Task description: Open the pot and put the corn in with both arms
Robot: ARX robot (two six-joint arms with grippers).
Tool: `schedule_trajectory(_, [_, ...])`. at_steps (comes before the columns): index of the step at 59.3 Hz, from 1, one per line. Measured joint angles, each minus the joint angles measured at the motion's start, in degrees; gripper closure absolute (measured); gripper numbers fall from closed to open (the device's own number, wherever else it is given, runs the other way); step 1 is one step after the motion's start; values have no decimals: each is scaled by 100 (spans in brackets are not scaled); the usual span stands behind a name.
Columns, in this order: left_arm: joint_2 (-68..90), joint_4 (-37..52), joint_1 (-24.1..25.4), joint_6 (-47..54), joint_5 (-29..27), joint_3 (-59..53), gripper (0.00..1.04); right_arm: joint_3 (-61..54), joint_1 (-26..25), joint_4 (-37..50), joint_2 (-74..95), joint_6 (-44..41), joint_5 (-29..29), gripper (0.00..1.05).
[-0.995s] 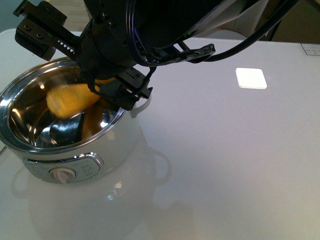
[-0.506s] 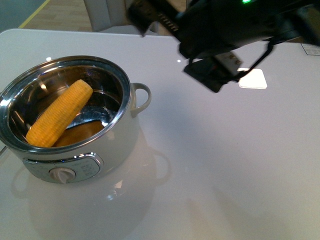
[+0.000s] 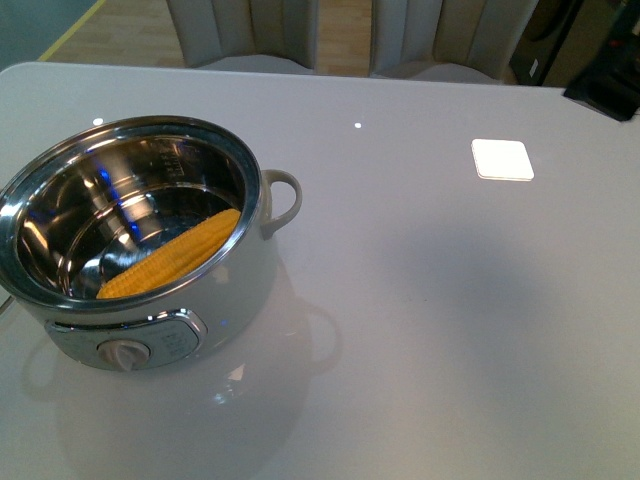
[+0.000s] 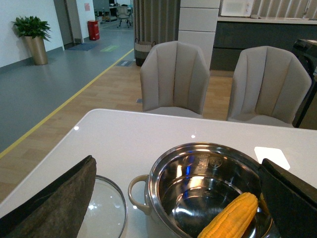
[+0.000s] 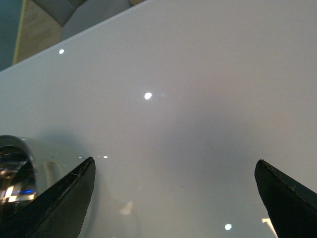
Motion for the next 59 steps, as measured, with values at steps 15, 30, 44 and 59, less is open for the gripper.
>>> schedule_trajectory(15, [0, 0, 2, 0, 0, 0, 7, -1010, -7, 28, -1429, -643, 782, 9])
schedule_trajectory(30, [0, -2, 2, 0, 2, 0, 7, -1609, 31, -267, -2326, -503, 763, 9])
schedule_trajectory(44, [-4, -2, 2, 0, 0, 0, 7, -2968, -413, 3775, -2138, -2533, 9, 45])
schedule_trajectory(59, [-4, -2, 0, 0, 0, 0, 7, -3195, -852, 2920, -3377, -2964, -411, 89])
